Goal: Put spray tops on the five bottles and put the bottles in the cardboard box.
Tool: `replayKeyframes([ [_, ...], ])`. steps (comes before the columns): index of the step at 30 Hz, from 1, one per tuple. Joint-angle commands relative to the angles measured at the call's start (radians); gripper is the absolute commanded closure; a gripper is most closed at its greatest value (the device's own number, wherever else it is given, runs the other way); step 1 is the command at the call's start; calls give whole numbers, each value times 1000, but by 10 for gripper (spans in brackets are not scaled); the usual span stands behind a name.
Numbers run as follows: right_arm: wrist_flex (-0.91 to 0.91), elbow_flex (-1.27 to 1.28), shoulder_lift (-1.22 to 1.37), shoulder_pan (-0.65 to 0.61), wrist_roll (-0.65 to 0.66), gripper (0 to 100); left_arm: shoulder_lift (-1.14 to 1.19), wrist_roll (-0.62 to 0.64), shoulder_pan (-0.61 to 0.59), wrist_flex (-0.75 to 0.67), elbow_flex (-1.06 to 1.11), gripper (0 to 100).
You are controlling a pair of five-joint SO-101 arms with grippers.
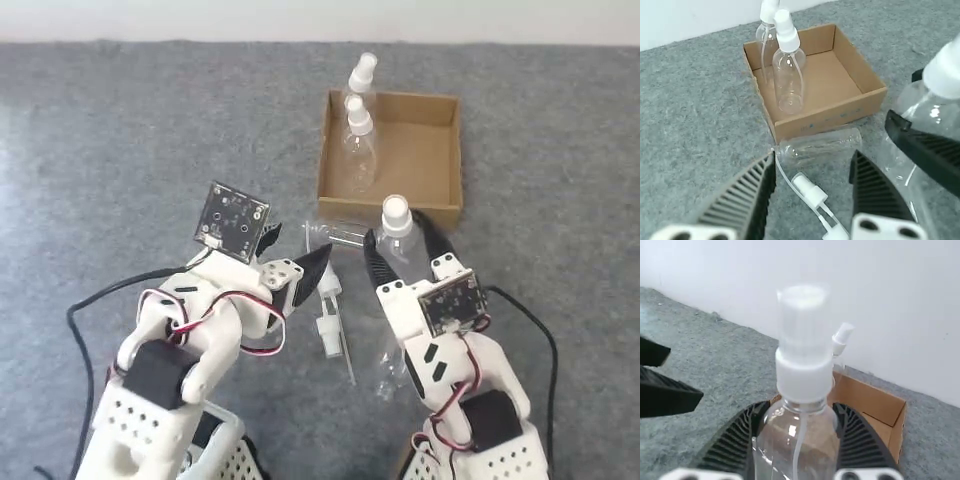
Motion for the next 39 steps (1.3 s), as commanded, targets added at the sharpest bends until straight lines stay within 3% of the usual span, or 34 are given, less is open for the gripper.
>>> replayKeyframes([
  [1,1,-109,1,16,-8,991,-12,-5,3,-32,-5,775],
  [9,1,-218,2,12,-9,991,-12,63,3,-55,30,746],
  [17,-8,-267,2,12,-91,991,-12,63,5,-51,31,720],
  [24,-117,-250,94,16,-91,991,-12,55,118,-5,31,720],
  [31,-182,-253,248,12,-94,991,-12,55,155,-5,36,720],
  [39,-171,-253,246,10,-195,991,-12,63,203,-143,128,720],
])
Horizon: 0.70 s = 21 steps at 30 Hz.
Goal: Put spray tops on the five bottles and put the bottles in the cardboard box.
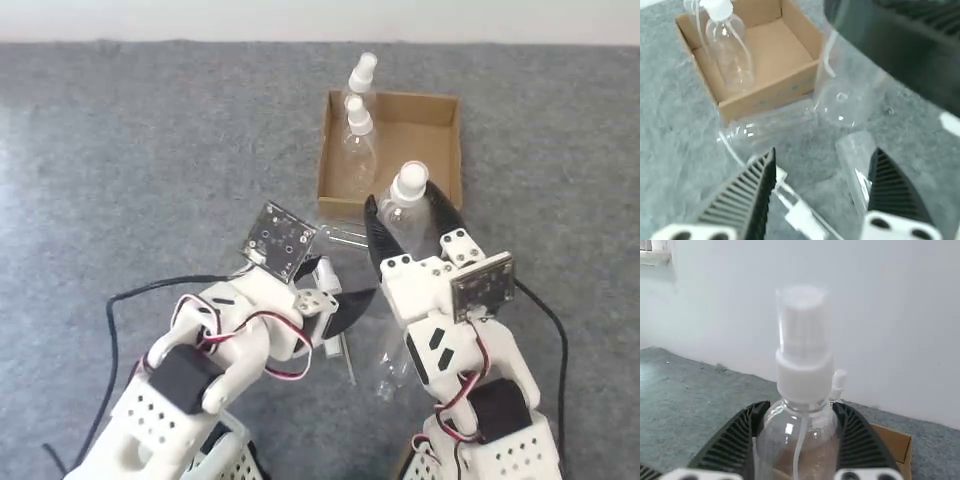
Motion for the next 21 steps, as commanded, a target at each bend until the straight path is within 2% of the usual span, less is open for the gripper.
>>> replayKeyframes([
  [1,-19,-54,8,8,-40,991,-12,11,9,-130,45,720],
  [13,36,-52,8,-44,-41,991,-12,12,3,-359,170,720],
  [21,61,-54,8,-44,-41,991,-5,12,-110,-425,177,720],
])
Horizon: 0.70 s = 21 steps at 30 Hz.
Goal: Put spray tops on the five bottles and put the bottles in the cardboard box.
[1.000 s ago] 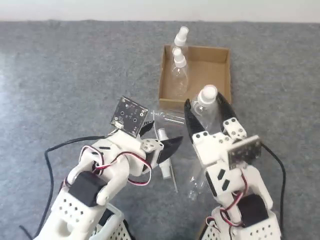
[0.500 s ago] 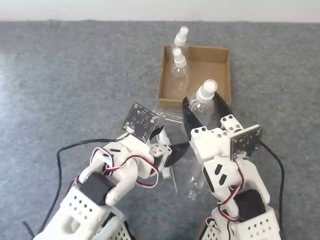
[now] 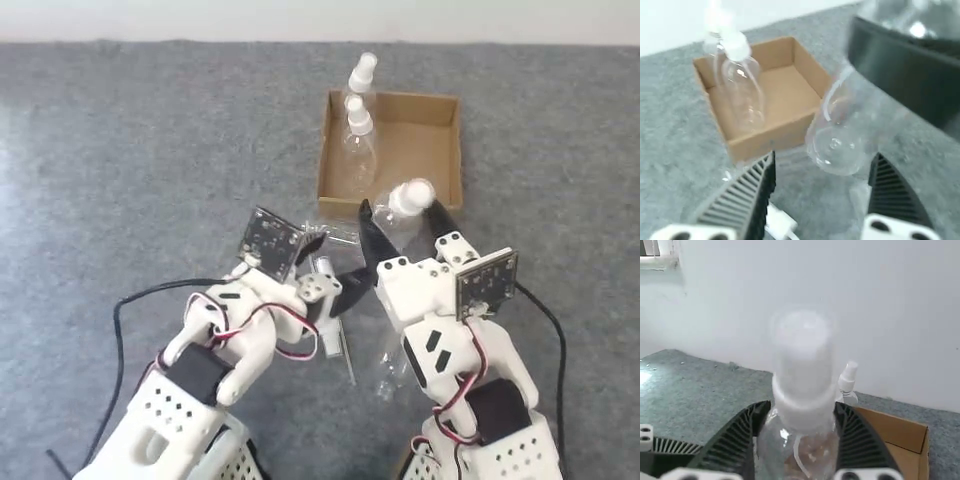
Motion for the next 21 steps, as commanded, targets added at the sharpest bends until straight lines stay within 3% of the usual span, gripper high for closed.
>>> replayKeyframes([
  [1,31,-54,8,-16,-6,991,-6,12,-57,-58,-5,720],
  [11,36,-54,8,-4,-2,991,-14,5,-58,12,-22,723],
  [14,30,-55,12,58,-2,991,-14,5,-66,57,-50,724],
  [21,36,-92,21,157,0,991,-14,34,-210,74,-84,725],
])
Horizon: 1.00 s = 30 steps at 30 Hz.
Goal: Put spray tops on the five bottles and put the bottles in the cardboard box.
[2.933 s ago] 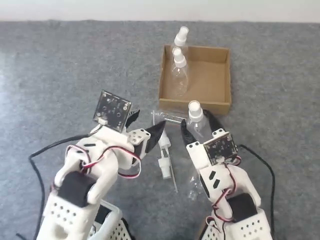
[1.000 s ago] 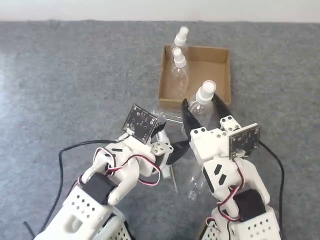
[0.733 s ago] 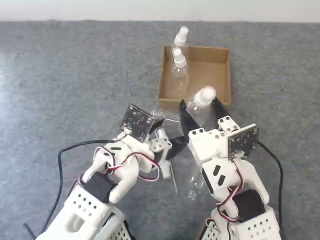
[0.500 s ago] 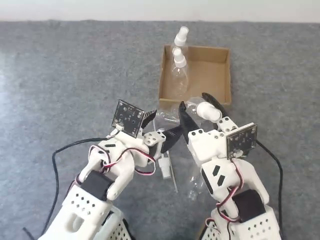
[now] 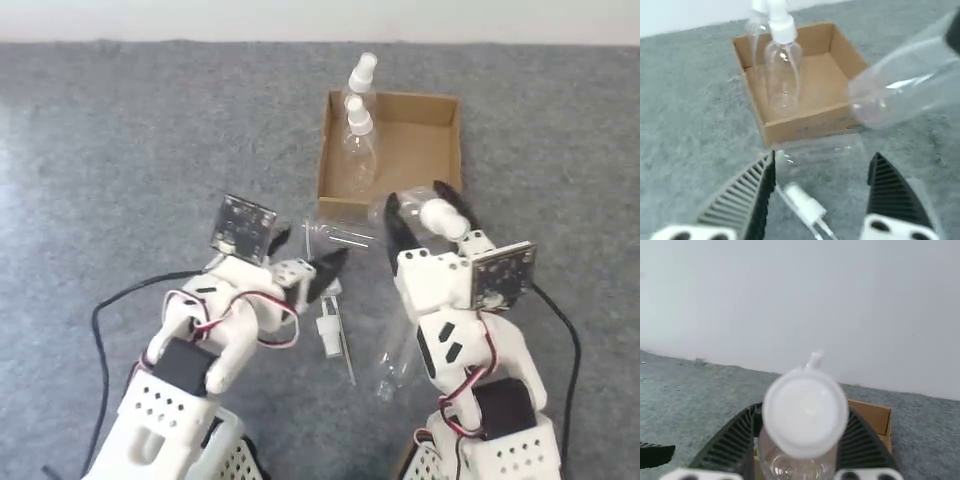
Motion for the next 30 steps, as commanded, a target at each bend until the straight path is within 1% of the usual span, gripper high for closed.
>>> replayKeyframes([
  [1,5,-94,21,33,5,991,-14,52,-110,-40,-62,725],
  [6,5,-123,22,36,68,991,-14,77,-295,-141,-56,725],
  [9,5,-133,24,33,71,991,-14,103,-359,-209,-27,725],
  [13,5,-183,97,38,72,991,-14,81,-393,-327,25,757],
  [18,5,-256,260,39,72,991,-14,78,-385,-442,71,808],
  [20,-2,-272,309,58,72,991,-14,75,-394,-453,88,821],
  [25,-4,-327,417,96,72,991,-14,28,-502,-457,196,826],
  [30,-4,-400,490,117,72,991,-14,26,-554,-457,234,826],
])
